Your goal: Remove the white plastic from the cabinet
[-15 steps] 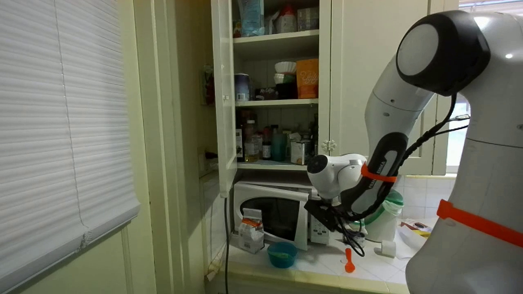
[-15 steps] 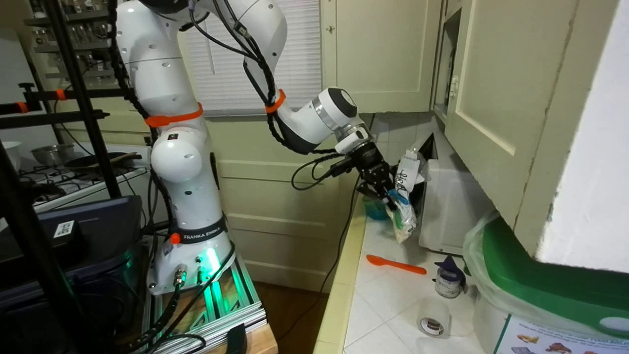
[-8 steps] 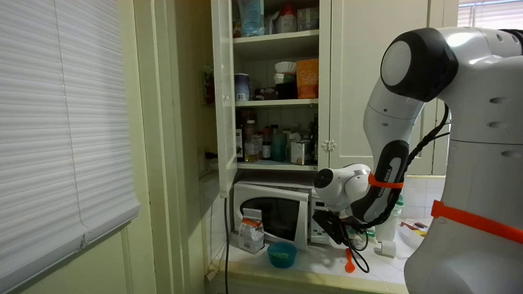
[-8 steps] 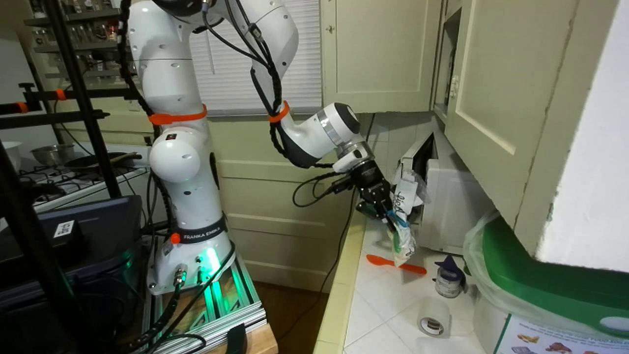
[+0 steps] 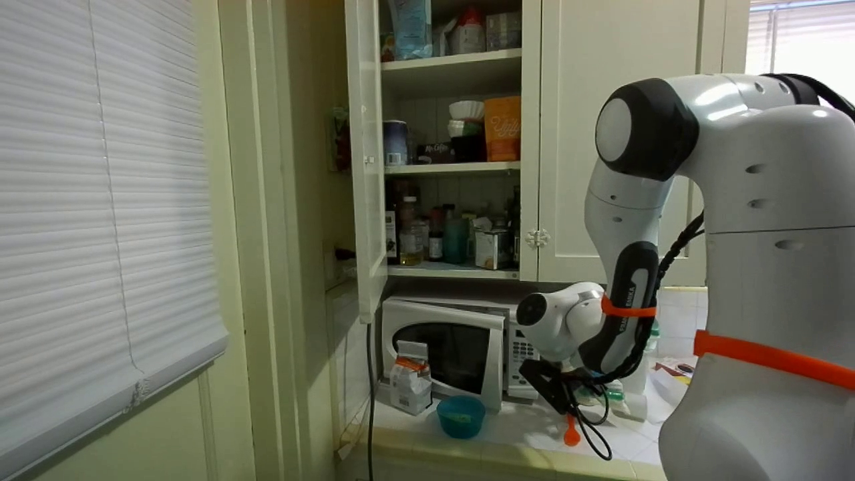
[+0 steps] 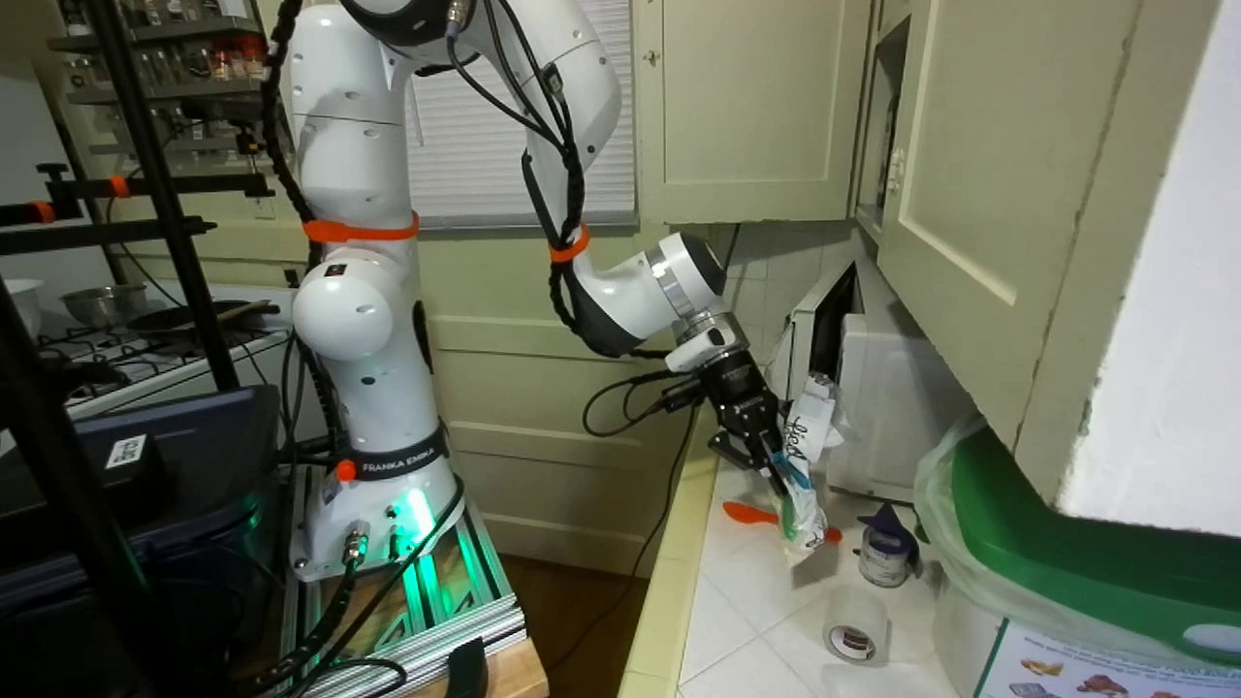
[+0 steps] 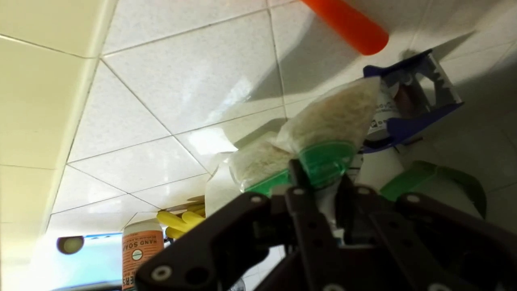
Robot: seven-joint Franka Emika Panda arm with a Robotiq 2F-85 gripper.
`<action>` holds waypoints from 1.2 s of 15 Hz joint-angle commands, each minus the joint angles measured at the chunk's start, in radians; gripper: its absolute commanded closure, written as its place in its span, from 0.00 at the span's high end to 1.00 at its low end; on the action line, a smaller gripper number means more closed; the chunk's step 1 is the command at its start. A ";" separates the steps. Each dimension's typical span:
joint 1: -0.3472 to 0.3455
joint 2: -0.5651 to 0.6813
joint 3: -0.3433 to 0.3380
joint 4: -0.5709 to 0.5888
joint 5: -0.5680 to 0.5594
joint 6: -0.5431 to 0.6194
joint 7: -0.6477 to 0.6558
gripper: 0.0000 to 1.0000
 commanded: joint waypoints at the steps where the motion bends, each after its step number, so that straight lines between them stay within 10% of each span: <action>1: -0.010 0.063 0.000 0.040 -0.061 0.011 0.085 0.18; 11: -0.011 0.034 0.007 0.029 -0.082 0.023 0.080 0.95; 18: -0.014 -0.084 0.005 -0.043 -0.152 0.101 -0.026 1.00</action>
